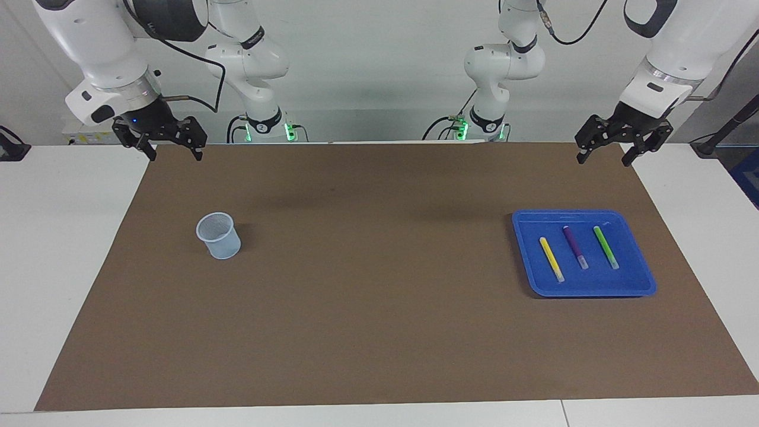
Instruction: Right arm passes pens to left for tray arrangement
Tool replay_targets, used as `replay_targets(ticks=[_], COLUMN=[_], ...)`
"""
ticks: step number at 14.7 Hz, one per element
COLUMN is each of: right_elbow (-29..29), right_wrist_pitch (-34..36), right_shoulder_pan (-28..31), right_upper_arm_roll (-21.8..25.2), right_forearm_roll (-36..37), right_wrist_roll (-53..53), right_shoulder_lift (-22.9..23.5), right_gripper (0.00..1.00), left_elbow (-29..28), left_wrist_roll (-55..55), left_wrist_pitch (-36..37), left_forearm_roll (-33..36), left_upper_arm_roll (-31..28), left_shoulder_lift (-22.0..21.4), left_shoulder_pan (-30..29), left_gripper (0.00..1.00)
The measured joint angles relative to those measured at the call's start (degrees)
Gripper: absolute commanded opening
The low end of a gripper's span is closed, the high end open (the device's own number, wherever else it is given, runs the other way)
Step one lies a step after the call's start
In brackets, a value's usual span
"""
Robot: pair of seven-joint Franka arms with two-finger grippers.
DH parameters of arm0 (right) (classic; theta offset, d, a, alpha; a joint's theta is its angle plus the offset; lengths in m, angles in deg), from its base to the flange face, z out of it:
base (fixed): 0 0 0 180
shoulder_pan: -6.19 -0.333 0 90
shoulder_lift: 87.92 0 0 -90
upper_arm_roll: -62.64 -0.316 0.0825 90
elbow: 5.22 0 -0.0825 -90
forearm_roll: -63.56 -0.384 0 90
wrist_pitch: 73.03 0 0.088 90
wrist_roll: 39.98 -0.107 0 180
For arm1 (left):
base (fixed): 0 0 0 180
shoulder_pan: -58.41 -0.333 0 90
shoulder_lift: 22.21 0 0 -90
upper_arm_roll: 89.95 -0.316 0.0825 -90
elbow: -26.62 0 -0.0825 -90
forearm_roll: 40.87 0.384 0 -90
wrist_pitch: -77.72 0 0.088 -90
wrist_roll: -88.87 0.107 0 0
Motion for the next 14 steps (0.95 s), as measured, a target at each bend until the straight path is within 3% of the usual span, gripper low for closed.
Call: replay_targets(ticks=[14], right_elbow=[0.00], right_wrist_pitch=[0.00], right_shoulder_pan=[-0.48], right_upper_arm_roll=[0.05], right_forearm_roll=[0.00], right_wrist_roll=[0.00], right_shoulder_lift=[0.46], right_gripper=[1.00], left_elbow=[-0.01], left_wrist_roll=[-2.31], left_wrist_pitch=[-0.11], left_forearm_roll=[0.33], left_upper_arm_roll=[-0.01], left_shoulder_lift=[0.00], left_shoulder_pan=[0.00], left_gripper=[1.00])
